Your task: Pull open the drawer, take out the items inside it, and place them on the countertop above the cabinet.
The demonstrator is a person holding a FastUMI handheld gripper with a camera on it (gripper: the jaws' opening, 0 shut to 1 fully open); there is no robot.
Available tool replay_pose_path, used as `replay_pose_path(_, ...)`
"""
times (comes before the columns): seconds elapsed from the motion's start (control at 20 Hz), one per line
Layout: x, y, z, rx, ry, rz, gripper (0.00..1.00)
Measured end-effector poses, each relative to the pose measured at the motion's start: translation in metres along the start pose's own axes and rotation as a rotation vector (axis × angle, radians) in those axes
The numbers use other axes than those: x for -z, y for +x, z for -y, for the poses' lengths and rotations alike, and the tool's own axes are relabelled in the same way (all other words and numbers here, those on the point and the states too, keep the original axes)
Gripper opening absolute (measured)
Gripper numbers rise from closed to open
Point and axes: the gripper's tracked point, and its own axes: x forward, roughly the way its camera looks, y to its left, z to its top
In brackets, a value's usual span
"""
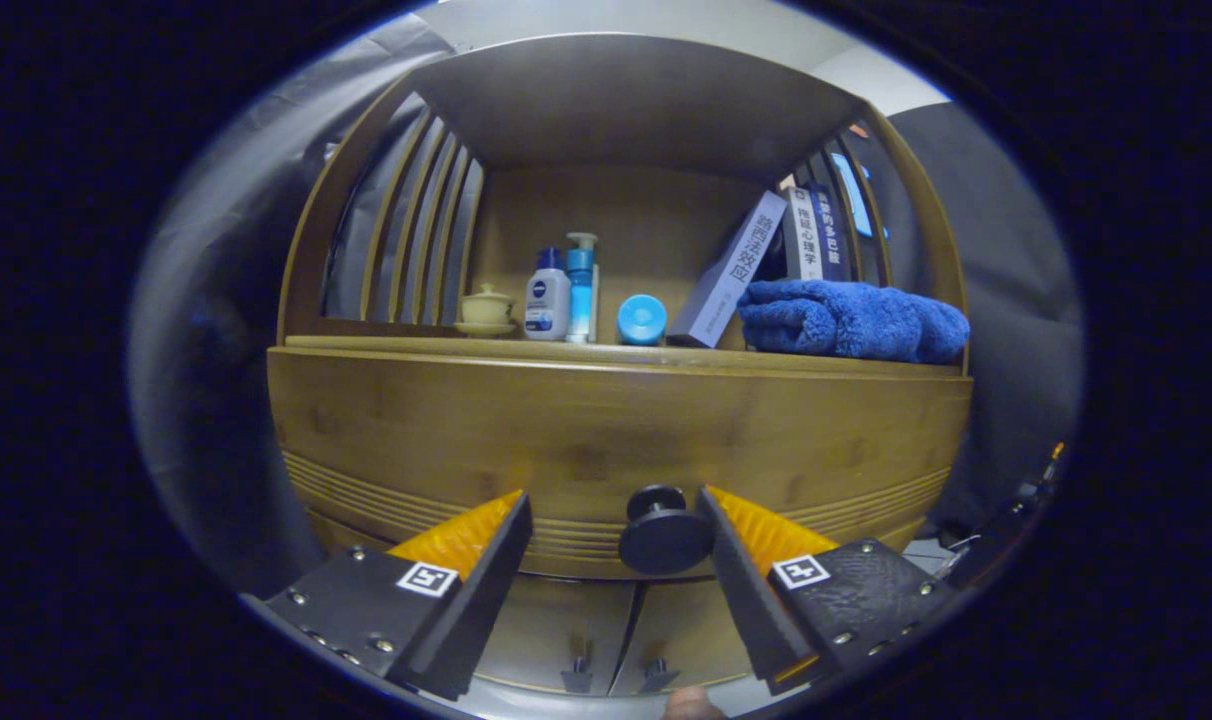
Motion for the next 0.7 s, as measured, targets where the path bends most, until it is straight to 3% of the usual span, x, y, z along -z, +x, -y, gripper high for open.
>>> replay_pose_path(0.15,-0.021,-0.027,0.008,0.016,-0.003,0.027,0.99)
replay_pose_path(0.45,-0.073,-0.112,0.023,0.035,-0.092,-0.063,0.98)
replay_pose_path(0.7,-0.142,-0.189,0.034,0.018,0.008,-0.053,0.98)
